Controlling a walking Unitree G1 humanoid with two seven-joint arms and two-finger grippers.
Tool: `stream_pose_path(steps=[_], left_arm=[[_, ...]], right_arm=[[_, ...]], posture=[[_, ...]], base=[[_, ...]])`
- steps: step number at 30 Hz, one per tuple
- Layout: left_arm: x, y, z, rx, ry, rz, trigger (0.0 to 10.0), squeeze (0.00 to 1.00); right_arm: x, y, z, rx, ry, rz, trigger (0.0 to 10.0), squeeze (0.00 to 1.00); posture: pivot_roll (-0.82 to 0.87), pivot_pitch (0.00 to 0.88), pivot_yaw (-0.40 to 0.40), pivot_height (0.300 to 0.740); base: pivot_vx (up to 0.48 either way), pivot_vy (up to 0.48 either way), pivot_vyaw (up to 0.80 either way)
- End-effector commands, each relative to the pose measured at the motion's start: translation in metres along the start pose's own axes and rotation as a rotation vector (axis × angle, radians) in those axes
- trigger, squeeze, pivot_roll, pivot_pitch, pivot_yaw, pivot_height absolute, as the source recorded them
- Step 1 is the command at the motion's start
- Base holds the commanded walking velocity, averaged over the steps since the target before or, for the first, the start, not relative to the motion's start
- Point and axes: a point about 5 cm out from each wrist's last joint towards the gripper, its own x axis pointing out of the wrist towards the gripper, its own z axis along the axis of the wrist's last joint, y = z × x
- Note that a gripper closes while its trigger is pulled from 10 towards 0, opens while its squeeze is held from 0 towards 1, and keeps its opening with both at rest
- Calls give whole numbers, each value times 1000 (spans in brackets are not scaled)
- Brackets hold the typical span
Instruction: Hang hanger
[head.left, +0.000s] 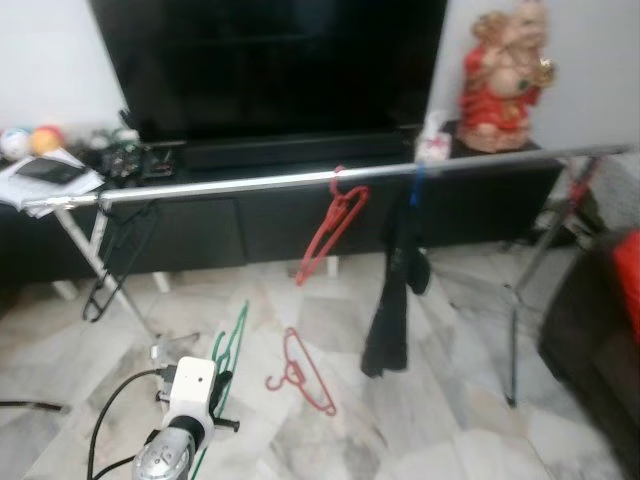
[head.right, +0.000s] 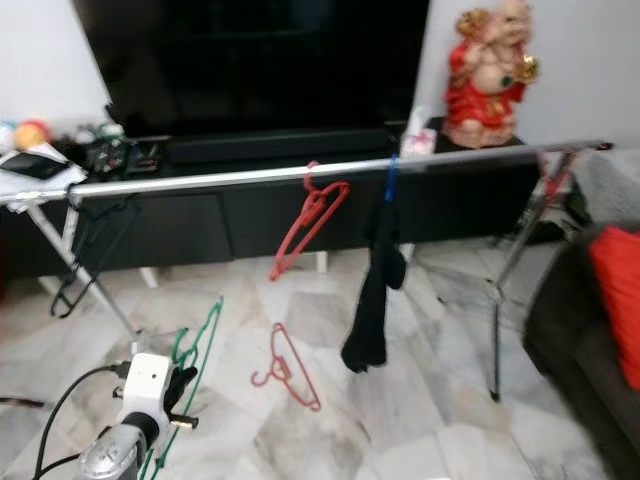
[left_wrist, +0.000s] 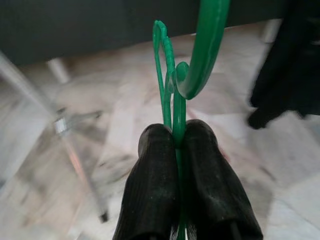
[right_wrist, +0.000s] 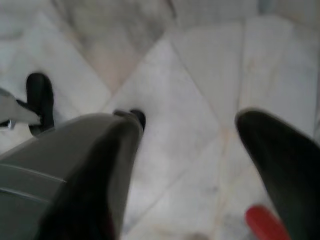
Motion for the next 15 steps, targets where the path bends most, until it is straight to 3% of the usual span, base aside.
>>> stream_pose_path(steps=[1, 15], left_arm=[[0, 7, 1, 20, 5, 23, 10000, 0], [-1, 11, 2, 12, 0, 50, 10000, 0]], right_arm=[[2, 8, 7, -15, -19, 28, 10000, 0], [2, 8, 8, -41, -11, 34, 10000, 0]], posture=[[-65, 0, -18, 740], [-66, 0, -19, 740]], base=[[334, 0, 0], [336, 0, 0]])
